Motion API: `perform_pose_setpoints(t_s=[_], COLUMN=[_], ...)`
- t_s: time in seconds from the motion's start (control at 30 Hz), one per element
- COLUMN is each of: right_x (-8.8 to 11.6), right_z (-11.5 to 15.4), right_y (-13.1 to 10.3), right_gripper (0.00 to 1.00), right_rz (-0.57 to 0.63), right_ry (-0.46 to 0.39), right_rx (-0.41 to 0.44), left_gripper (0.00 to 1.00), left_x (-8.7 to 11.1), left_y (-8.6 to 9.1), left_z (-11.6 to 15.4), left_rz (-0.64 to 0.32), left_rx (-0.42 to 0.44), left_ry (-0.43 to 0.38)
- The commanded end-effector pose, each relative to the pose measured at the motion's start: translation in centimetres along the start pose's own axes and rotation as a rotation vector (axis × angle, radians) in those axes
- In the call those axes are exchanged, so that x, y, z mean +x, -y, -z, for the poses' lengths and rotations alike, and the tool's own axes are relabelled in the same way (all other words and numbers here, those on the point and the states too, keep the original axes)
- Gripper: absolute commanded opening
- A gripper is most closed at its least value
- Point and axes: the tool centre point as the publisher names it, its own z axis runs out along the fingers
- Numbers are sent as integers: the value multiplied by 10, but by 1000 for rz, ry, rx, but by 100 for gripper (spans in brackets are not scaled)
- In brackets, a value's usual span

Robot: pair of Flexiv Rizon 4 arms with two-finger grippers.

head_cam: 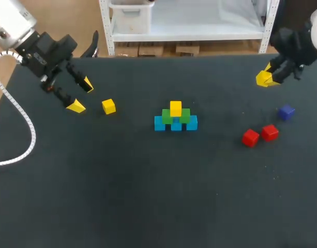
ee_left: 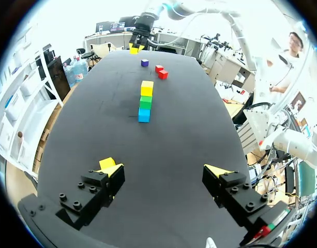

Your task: Place the blue cubes, place green cubes on the blue cubes, place the yellow cubes on the green cubes, then place the red cubes on the yellow cubes, and place purple cube on the red cubes.

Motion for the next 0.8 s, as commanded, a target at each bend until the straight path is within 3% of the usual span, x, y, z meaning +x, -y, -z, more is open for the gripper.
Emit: perform_pose_setpoints(t_s=[0.03,0.33,0.53,0.6,0.8], right_x=[1,1,-40,-48,-65], right_z=[-1,-1,-23,-24,-26], right_y=[2,2,-17,-20,-27], right_gripper=[0,0,0,0,0], right_rz=[0,0,124,154,150], right_ry=[3,3,-179,-269,-386], right_rx=[-5,-5,-43,-25,-12], left_gripper=[100,100,100,100,100], left_x=[0,0,0,0,0], left_y=[-1,-1,-1,-1,-1], left_z=[0,0,0,0,0], left_rz=[-2,-2,-2,-2,-2], left_rx=[1,1,1,1,1], left_ry=[0,0,0,0,0])
